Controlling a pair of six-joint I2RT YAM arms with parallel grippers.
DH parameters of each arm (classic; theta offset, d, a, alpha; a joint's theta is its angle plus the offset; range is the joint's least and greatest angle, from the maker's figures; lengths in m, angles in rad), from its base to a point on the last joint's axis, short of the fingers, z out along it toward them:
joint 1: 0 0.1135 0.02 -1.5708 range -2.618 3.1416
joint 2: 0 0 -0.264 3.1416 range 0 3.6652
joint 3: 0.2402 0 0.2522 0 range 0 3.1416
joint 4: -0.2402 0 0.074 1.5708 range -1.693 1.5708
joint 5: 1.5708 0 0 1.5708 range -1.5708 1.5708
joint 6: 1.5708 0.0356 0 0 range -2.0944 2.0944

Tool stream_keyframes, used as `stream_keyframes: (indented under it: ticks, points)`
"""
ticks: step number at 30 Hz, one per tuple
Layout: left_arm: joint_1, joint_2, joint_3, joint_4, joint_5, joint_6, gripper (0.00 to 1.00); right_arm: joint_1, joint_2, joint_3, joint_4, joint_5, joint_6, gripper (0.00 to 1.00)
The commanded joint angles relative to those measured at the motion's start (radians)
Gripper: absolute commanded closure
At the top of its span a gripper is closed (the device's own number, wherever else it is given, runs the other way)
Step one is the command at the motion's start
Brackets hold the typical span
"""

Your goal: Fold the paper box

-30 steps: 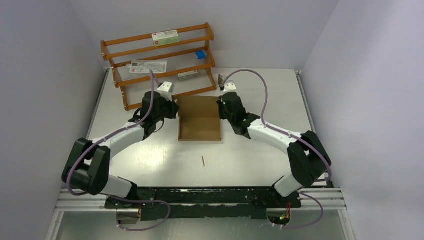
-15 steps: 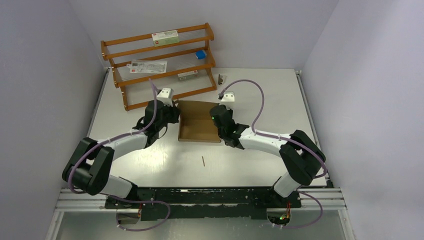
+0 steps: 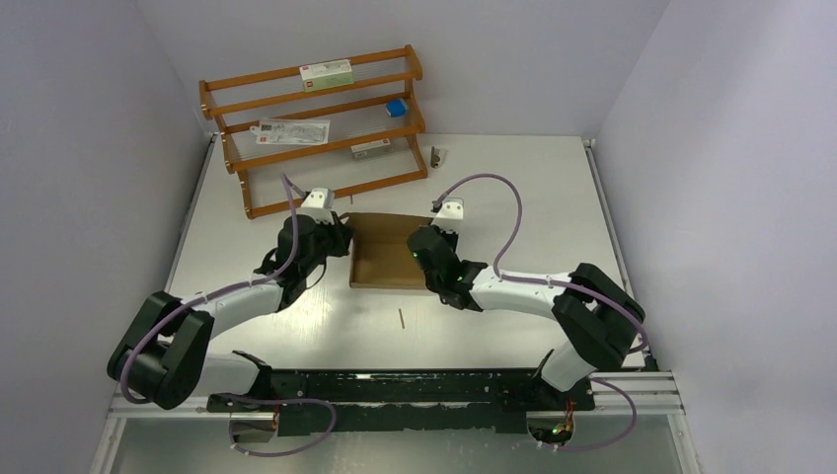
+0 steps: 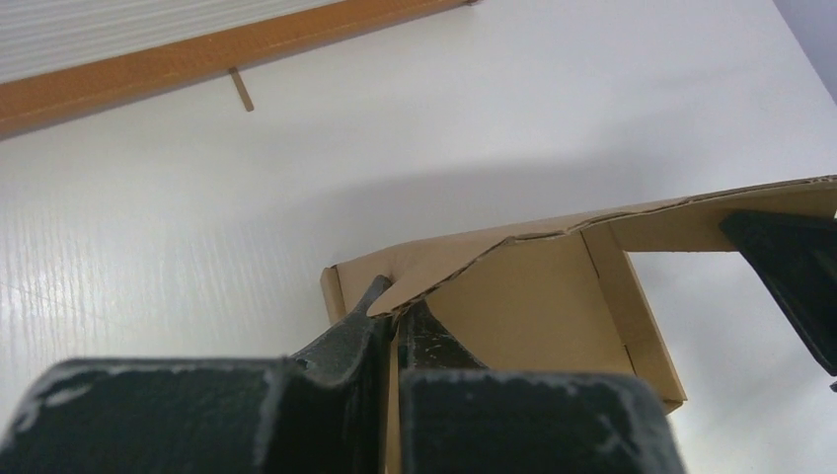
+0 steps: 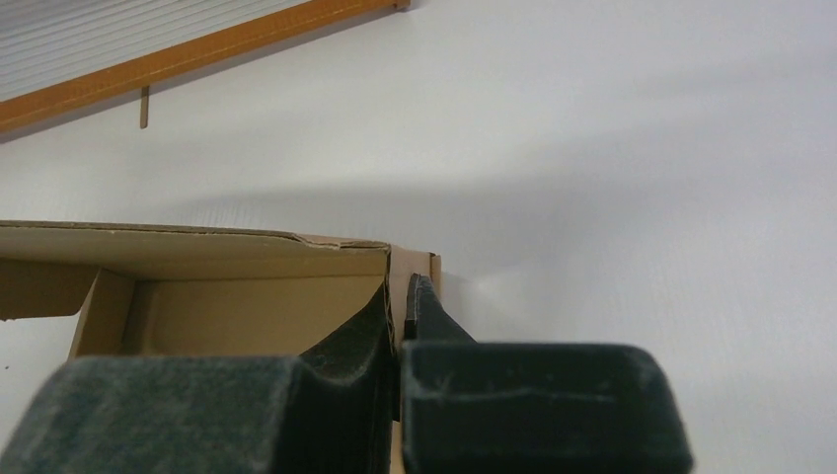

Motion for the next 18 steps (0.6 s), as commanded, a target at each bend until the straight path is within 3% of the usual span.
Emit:
stream_keyframes:
  ticks: [1,18]
  points:
    - [-0.031,-0.022,-0.066,0.004,0.113,-0.097,0.95,0.057,-0.001,-0.025,0.002,-0.002,0.088,1.00]
    - [-0.048,-0.079,-0.225,0.081,0.112,-0.182,0.93,0.126,-0.033,-0.190,0.146,0.058,0.057,0.94]
